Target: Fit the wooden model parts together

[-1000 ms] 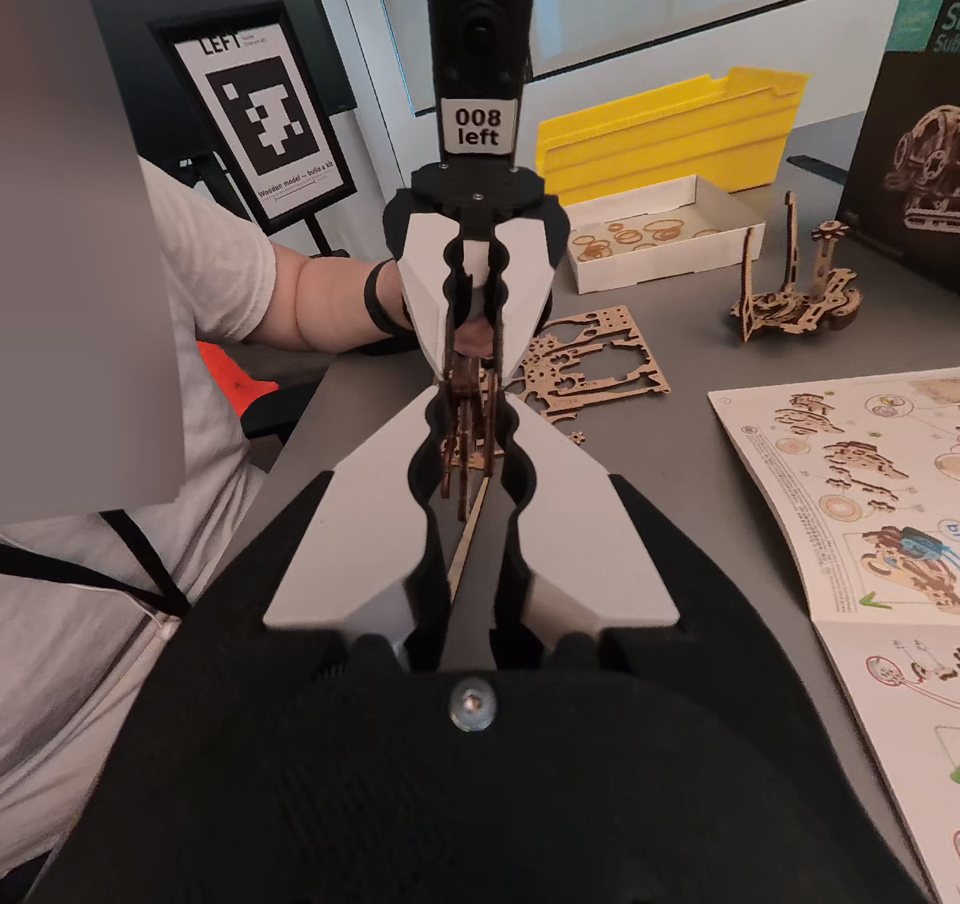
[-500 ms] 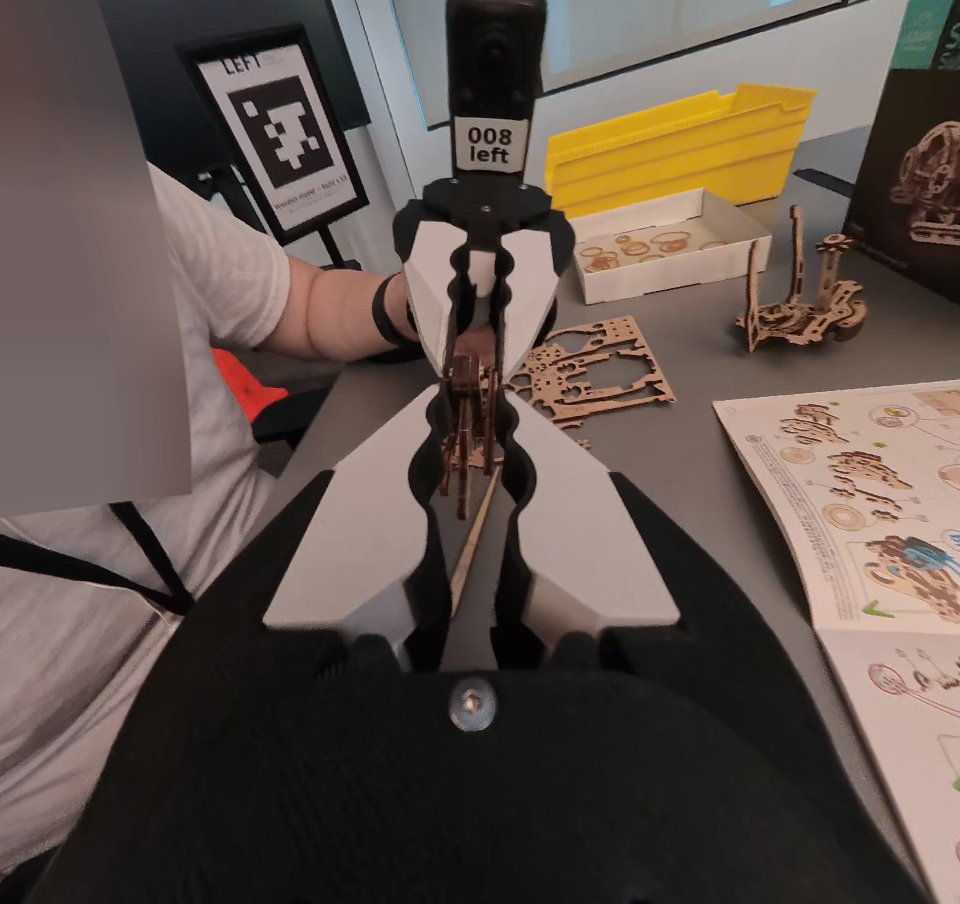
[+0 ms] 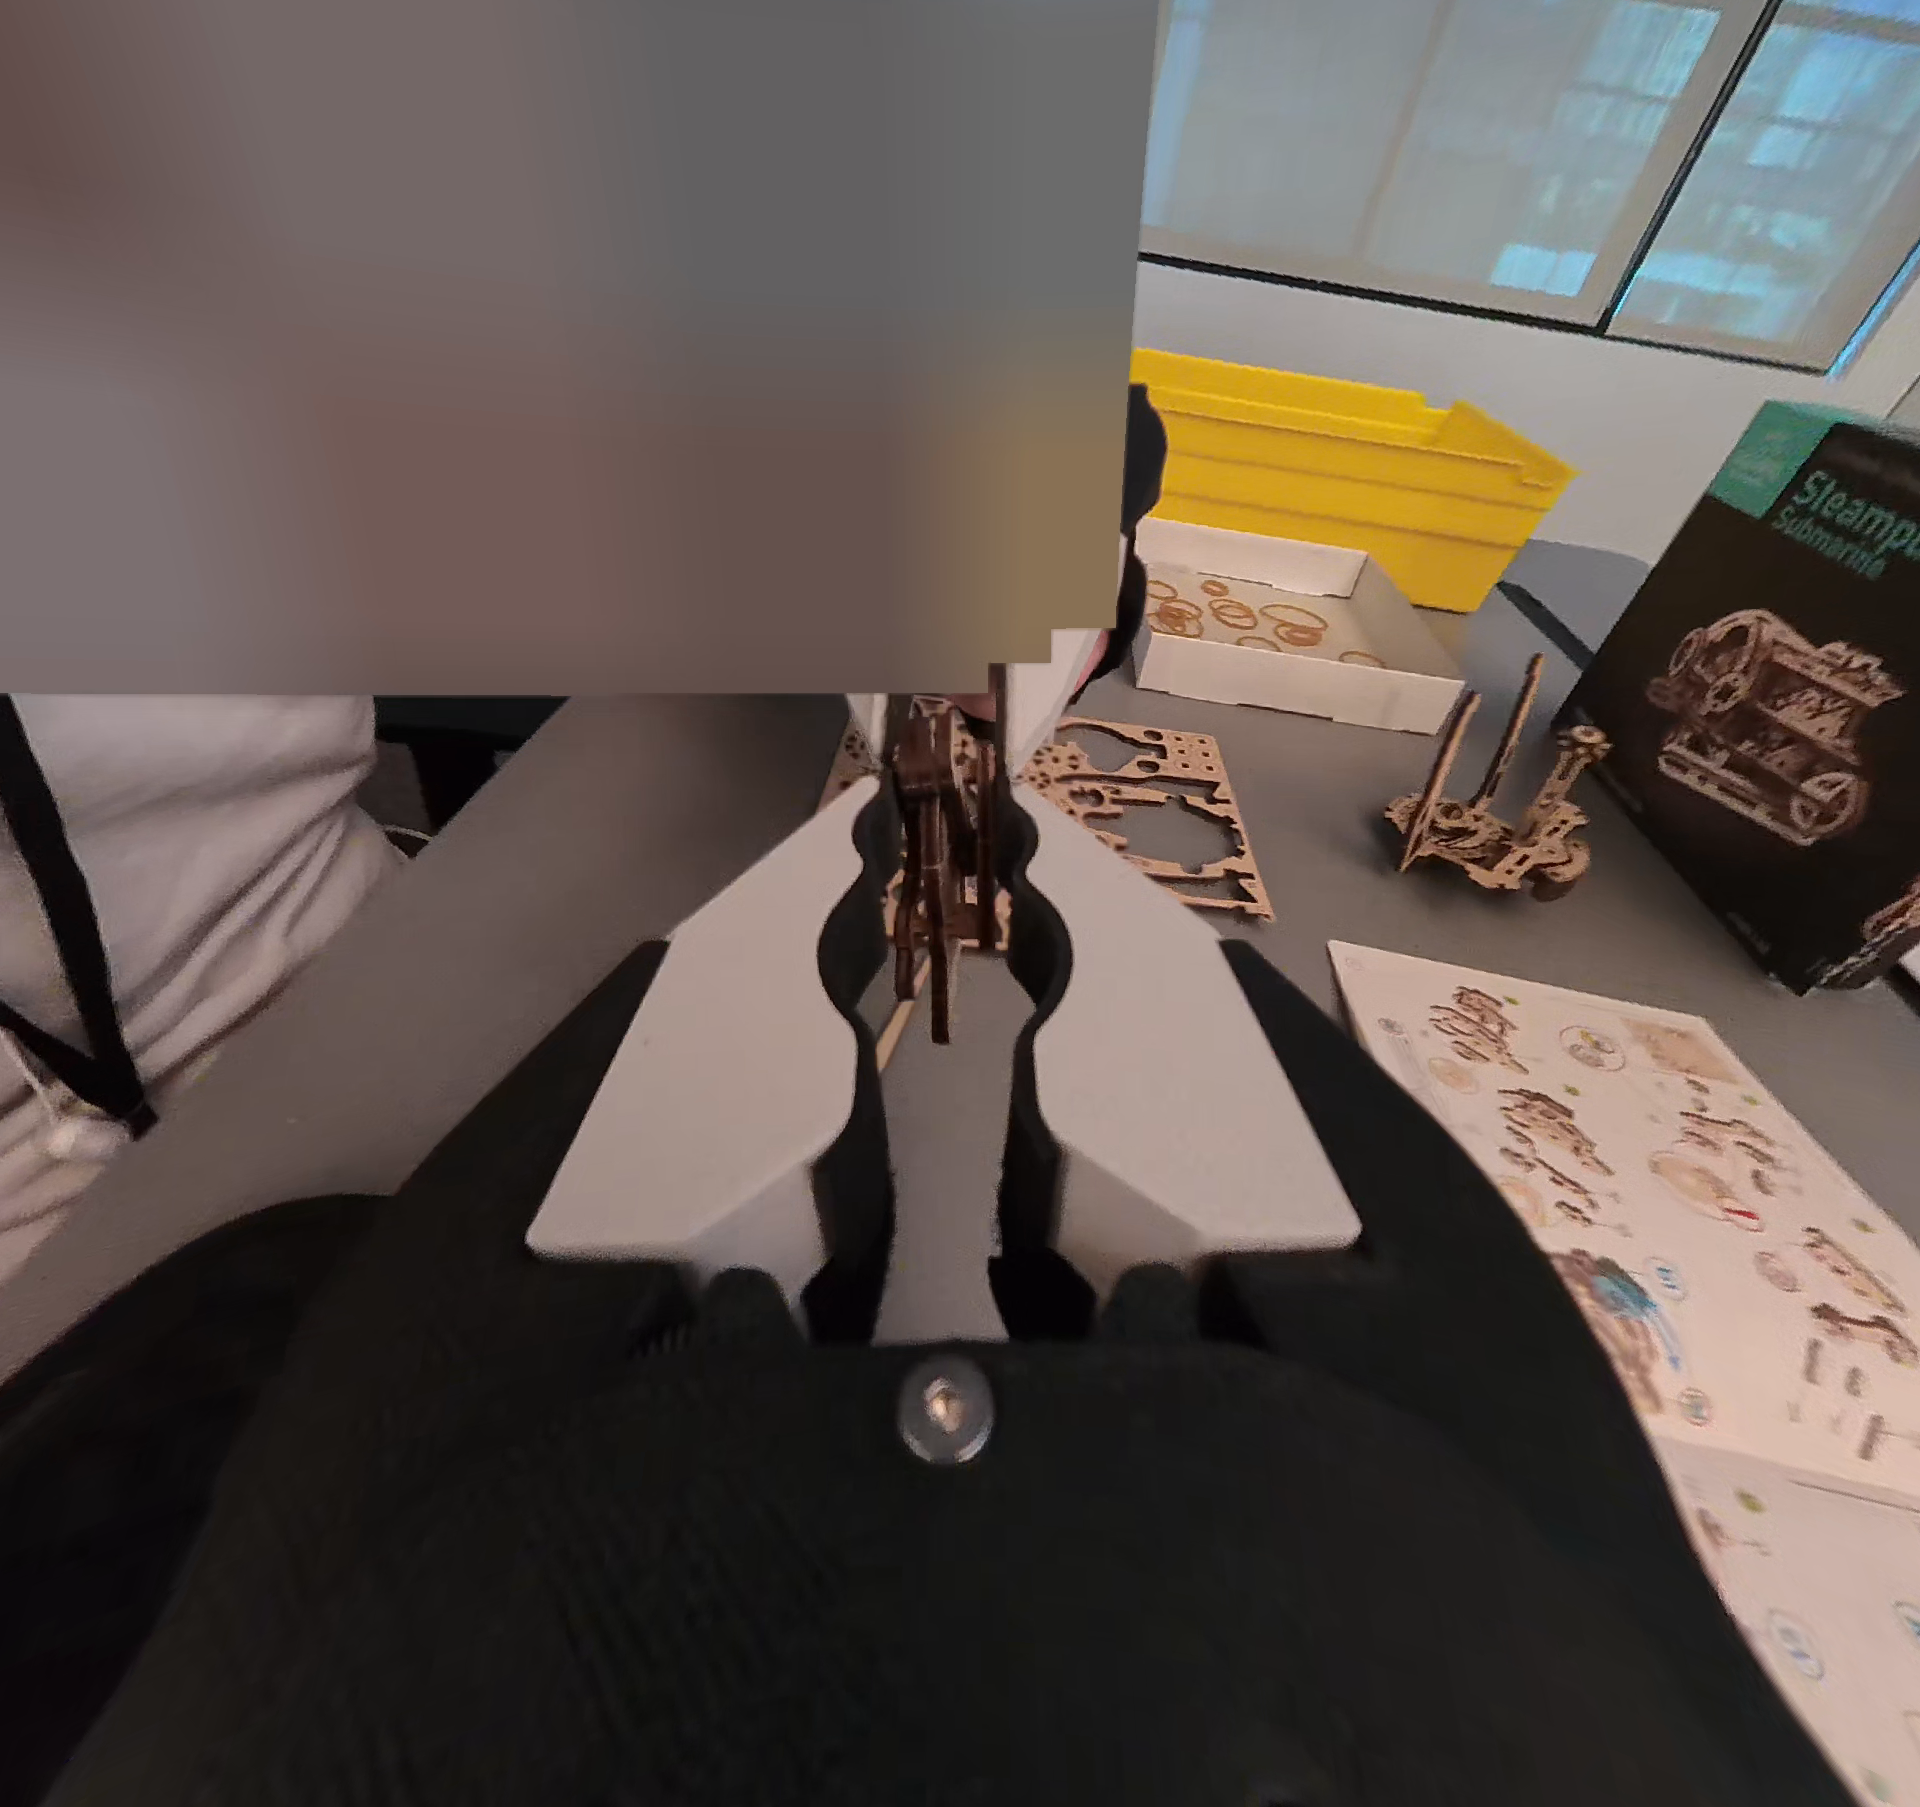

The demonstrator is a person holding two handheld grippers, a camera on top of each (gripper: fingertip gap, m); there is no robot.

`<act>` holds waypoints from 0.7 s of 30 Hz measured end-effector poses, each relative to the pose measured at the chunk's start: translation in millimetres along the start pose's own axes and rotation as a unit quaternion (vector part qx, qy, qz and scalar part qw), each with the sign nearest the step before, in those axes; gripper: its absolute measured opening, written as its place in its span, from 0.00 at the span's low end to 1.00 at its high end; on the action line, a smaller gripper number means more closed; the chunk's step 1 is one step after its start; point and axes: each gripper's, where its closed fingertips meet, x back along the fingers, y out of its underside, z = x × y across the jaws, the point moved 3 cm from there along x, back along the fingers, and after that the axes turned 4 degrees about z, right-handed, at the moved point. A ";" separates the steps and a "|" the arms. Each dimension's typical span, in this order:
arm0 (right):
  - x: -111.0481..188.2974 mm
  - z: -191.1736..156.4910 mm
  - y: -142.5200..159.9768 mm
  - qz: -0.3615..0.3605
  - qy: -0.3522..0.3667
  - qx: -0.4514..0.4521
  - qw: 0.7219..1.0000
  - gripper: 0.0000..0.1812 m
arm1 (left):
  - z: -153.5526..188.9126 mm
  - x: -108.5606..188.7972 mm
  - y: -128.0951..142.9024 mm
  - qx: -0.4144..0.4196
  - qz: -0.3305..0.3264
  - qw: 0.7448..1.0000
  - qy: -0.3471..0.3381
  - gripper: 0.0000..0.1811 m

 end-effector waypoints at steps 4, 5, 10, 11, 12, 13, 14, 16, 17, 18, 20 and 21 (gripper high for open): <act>-0.8 -5.8 -1.7 -0.001 -0.004 0.035 0.999 0.07 | 5.9 -0.1 -1.7 -0.041 -0.010 0.999 0.002 0.09; -1.0 -7.0 -3.1 0.002 -0.005 0.040 0.999 0.07 | 6.9 0.2 -3.0 -0.044 -0.009 0.999 0.004 0.09; -1.0 -9.0 -4.1 0.000 -0.004 0.054 0.999 0.07 | 8.1 0.1 -4.0 -0.031 -0.007 0.999 0.014 0.09; -1.0 -8.9 -4.5 0.000 0.000 0.062 0.998 0.07 | 7.8 0.1 -4.1 -0.032 -0.005 0.999 0.012 0.09; -0.8 -9.3 -5.2 0.001 0.002 0.068 0.998 0.07 | 7.8 0.1 -4.7 -0.029 -0.002 1.000 0.012 0.09; -0.5 -9.2 -6.2 0.003 0.006 0.075 0.997 0.07 | 7.6 0.0 -5.5 -0.025 0.002 1.000 0.012 0.09; -0.4 -9.4 -7.1 0.003 0.008 0.081 0.997 0.07 | 7.4 0.0 -6.4 -0.022 0.004 1.000 0.012 0.09; -0.6 -9.2 -6.9 -0.001 0.016 0.093 0.996 0.07 | 7.1 0.1 -6.1 -0.024 0.003 1.000 0.009 0.09; -0.7 -9.2 -7.1 -0.002 0.017 0.096 0.995 0.07 | 7.2 0.0 -6.2 -0.024 0.003 1.000 0.009 0.09; -0.6 -9.3 -7.5 -0.001 0.018 0.096 0.995 0.07 | 7.0 -0.1 -6.4 -0.023 0.004 1.000 0.008 0.09; -0.8 -9.5 -8.0 0.001 0.021 0.102 0.995 0.07 | 7.0 0.3 -7.0 -0.021 0.005 1.000 0.007 0.08; -1.0 -9.6 -8.3 0.000 0.023 0.105 0.994 0.07 | 7.0 0.5 -7.3 -0.020 0.005 1.000 0.008 0.09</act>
